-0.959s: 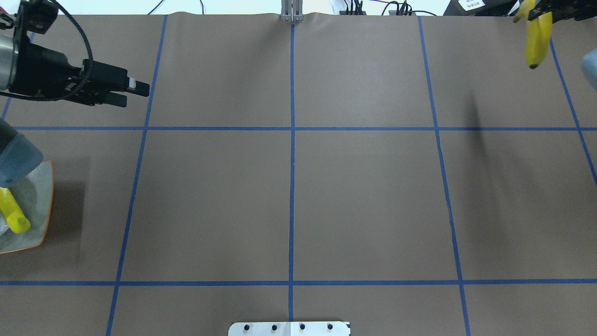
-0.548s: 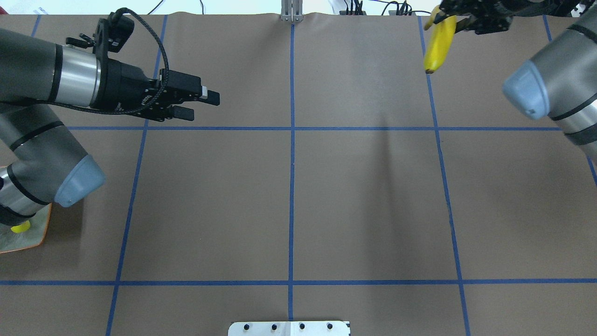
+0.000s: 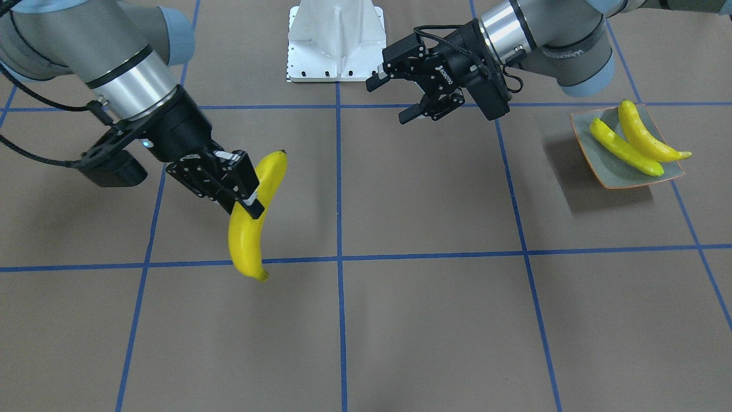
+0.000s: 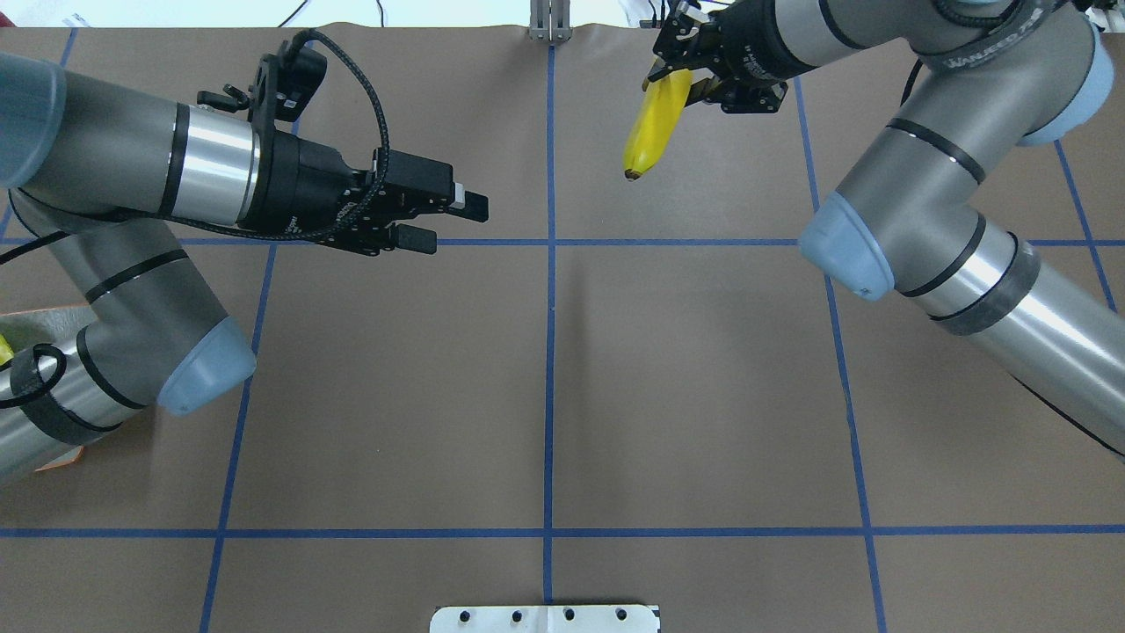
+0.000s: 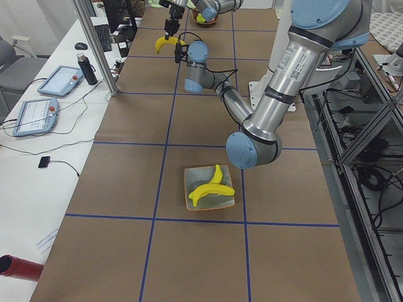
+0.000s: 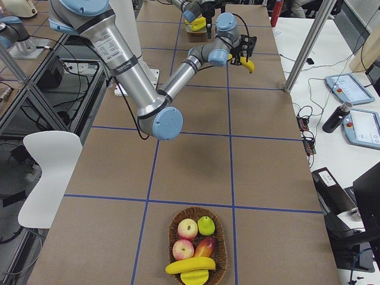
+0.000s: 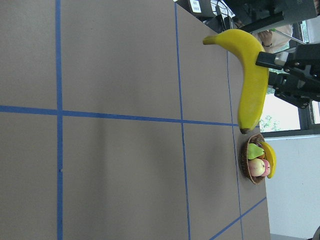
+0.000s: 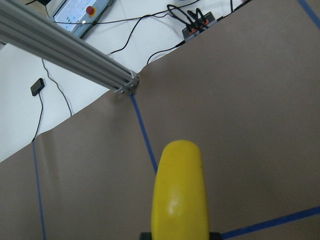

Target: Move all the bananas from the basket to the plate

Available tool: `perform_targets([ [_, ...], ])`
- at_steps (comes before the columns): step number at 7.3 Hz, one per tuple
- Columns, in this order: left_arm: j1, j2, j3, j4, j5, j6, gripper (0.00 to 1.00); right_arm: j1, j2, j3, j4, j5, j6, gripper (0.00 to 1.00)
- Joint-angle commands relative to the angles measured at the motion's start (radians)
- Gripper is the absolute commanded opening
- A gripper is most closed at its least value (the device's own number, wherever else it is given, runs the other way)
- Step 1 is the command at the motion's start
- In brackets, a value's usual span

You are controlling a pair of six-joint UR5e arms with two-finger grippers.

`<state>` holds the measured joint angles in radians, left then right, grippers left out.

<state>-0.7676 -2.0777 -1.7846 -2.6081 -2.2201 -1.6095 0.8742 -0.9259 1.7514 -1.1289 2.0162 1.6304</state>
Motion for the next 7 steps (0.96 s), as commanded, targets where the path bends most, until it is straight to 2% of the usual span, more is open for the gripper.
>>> perform_targets([
  [1, 0.016, -0.007, -0.001, -0.003, 0.000, -0.001, 1.00, -0.078, 0.006, 0.046, 0.069, -0.028, 0.083, 0.00],
  [4, 0.040, -0.010, -0.001, -0.003, 0.000, 0.000, 1.00, -0.171, 0.028, 0.085, 0.066, -0.144, 0.115, 0.00],
  [7, 0.044, -0.010, -0.006, -0.006, 0.000, 0.000, 1.00, -0.247, 0.041, 0.099, 0.066, -0.223, 0.132, 0.00],
])
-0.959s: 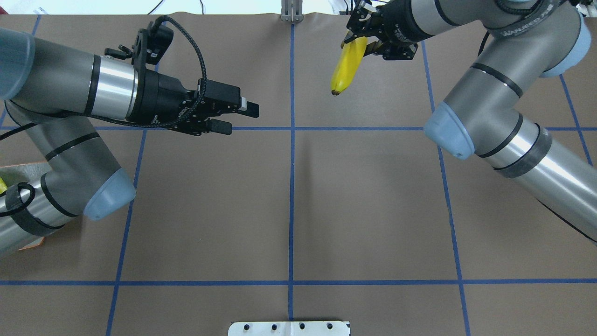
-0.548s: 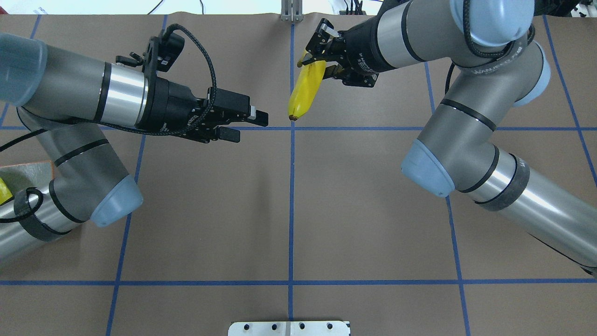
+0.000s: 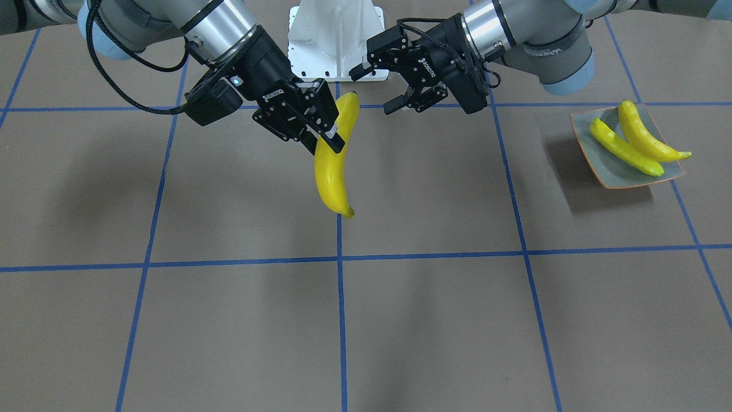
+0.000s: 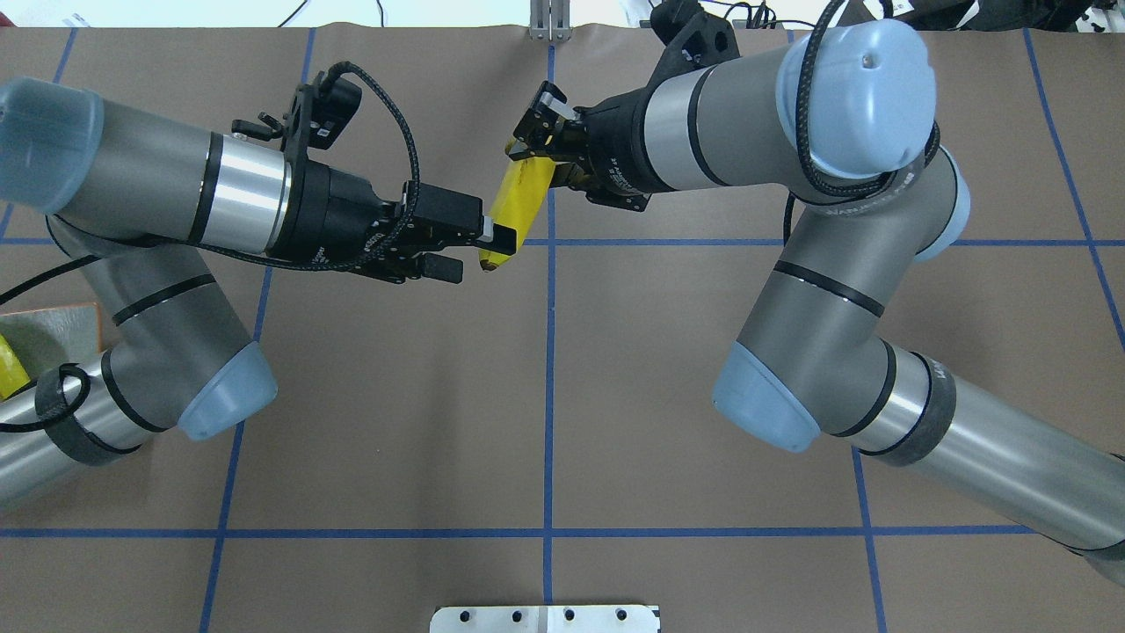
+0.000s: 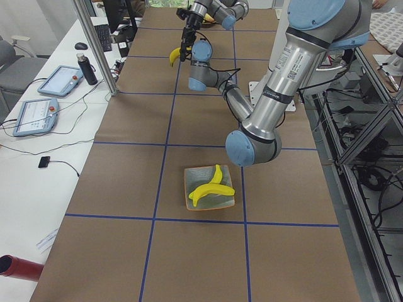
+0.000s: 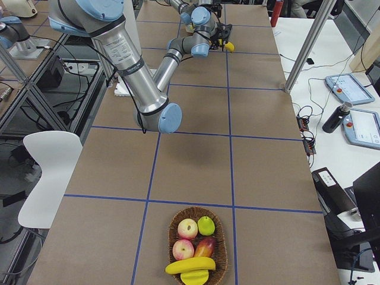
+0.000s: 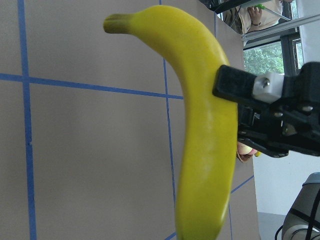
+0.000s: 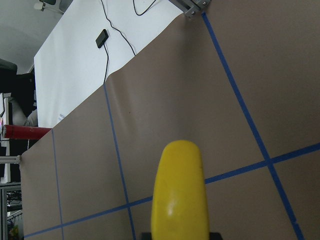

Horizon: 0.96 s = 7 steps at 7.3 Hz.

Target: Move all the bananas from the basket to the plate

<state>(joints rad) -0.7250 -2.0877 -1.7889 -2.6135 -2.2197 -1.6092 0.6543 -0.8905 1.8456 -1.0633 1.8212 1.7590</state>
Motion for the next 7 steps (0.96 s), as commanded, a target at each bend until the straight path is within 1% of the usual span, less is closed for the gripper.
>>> perform_targets([
  [1, 0.001, 0.000, -0.001, 0.000, 0.000, 0.000, 0.99, -0.039, 0.019, 0.004, 0.000, -0.039, 0.004, 0.00],
  [2, 0.001, 0.000, -0.003, 0.000, 0.000, 0.000, 0.77, -0.050, 0.022, 0.004, 0.000, -0.052, 0.004, 0.00],
  [3, 0.001, 0.000, -0.006, -0.003, 0.000, 0.005, 0.26, -0.050, 0.021, 0.004, 0.000, -0.053, 0.002, 0.00],
  [4, -0.001, 0.009, -0.009, -0.028, 0.055, 0.008, 0.00, -0.050, 0.021, 0.007, 0.002, -0.051, -0.010, 0.00],
  [5, -0.001, 0.015, -0.007, -0.046, 0.078, 0.006, 0.00, -0.050, 0.022, 0.007, 0.002, -0.056, -0.010, 0.57],
  [6, -0.001, 0.017, -0.007, -0.045, 0.078, 0.006, 0.00, -0.050, 0.022, 0.009, 0.002, -0.092, -0.015, 1.00],
  [7, -0.004, 0.021, -0.009, -0.045, 0.078, 0.006, 0.00, -0.048, 0.018, 0.018, 0.002, -0.094, -0.070, 1.00],
])
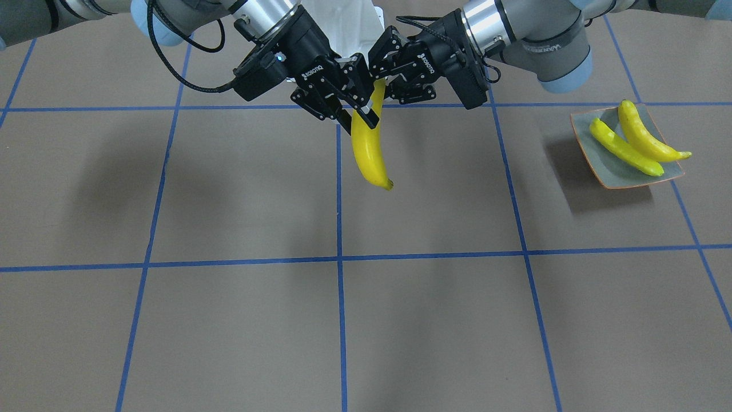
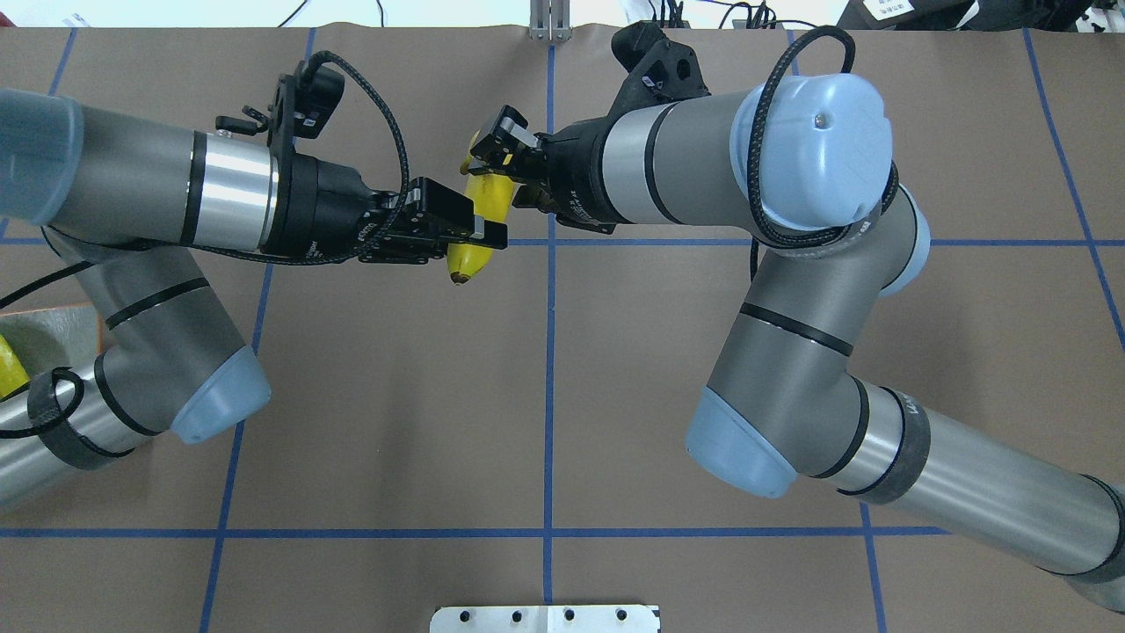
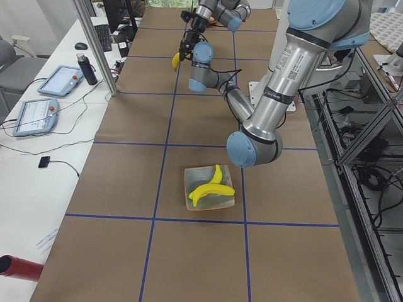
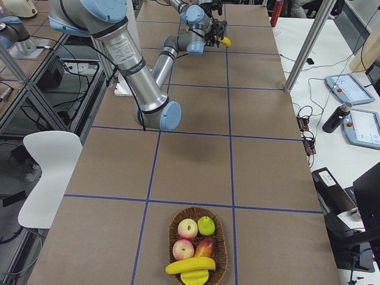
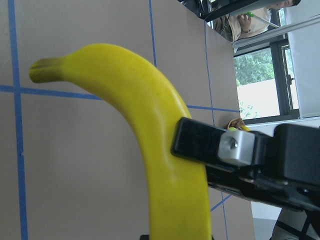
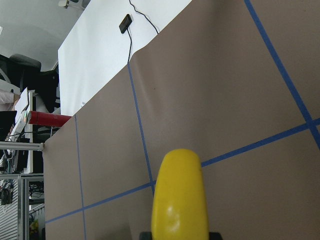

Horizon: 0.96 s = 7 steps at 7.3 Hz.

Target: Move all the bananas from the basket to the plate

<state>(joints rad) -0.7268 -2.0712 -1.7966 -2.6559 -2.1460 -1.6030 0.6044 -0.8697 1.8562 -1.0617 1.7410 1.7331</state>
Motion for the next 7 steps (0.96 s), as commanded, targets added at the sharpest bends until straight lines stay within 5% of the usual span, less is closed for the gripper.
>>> perform_targets([
  [1, -0.005, 0.038, -0.003, -0.003, 0.006, 0.002, 0.00, 0.023, -0.011, 0.018, -0.004, -0.012, -0.106, 1.00],
  [7, -0.040, 0.613, -0.130, 0.004, 0.015, 0.329, 0.00, 0.314, -0.319, 0.012, -0.038, 0.191, -0.459, 1.00],
])
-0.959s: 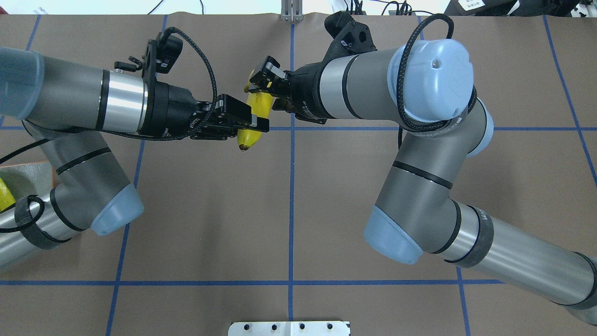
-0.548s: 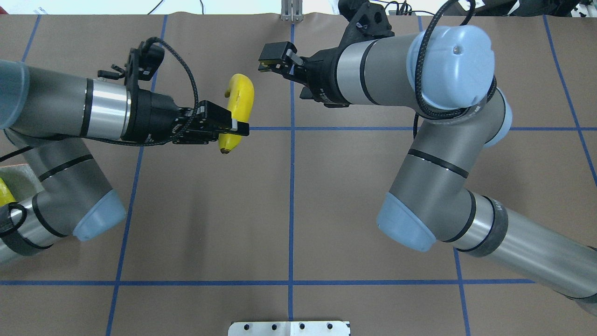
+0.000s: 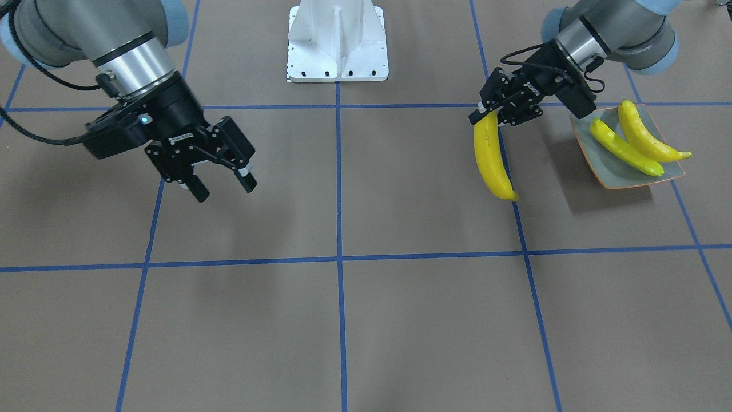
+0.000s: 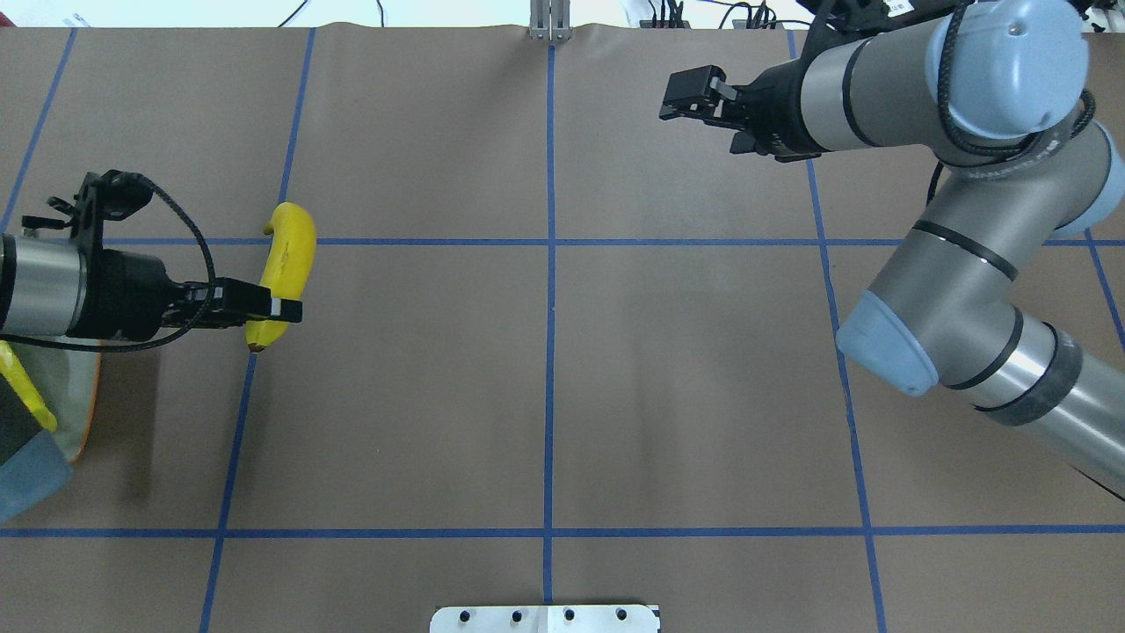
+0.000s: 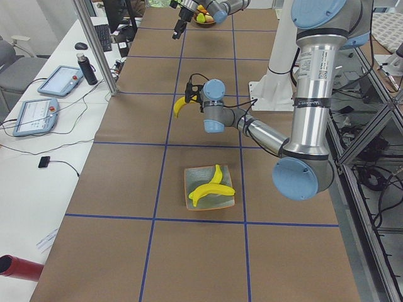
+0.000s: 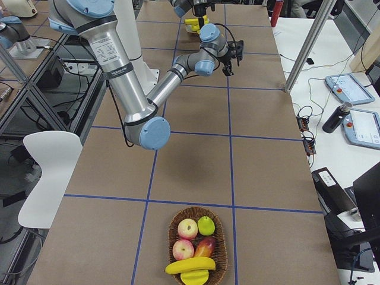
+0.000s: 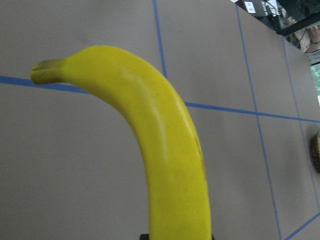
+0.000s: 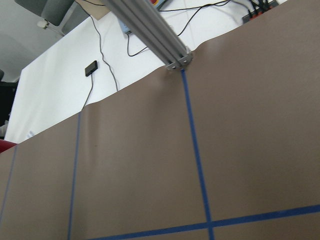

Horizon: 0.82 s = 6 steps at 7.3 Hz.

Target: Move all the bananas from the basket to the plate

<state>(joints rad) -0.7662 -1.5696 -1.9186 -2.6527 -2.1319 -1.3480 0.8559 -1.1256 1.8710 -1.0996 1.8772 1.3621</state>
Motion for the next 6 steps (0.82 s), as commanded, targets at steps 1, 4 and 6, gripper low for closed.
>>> perform_targets([
  [1, -0.001, 0.208, -0.008, 0.000, 0.001, 0.131, 0.00, 0.113, -0.106, -0.006, 0.000, 0.098, -0.171, 1.00],
  [4, -0.027, 0.373, -0.013, 0.002, 0.023, 0.239, 0.00, 0.202, -0.174, -0.023, 0.000, 0.158, -0.323, 1.00],
  [6, -0.063, 0.375, -0.007, 0.026, 0.030, 0.259, 0.00, 0.203, -0.180, -0.023, 0.001, 0.158, -0.324, 1.00],
])
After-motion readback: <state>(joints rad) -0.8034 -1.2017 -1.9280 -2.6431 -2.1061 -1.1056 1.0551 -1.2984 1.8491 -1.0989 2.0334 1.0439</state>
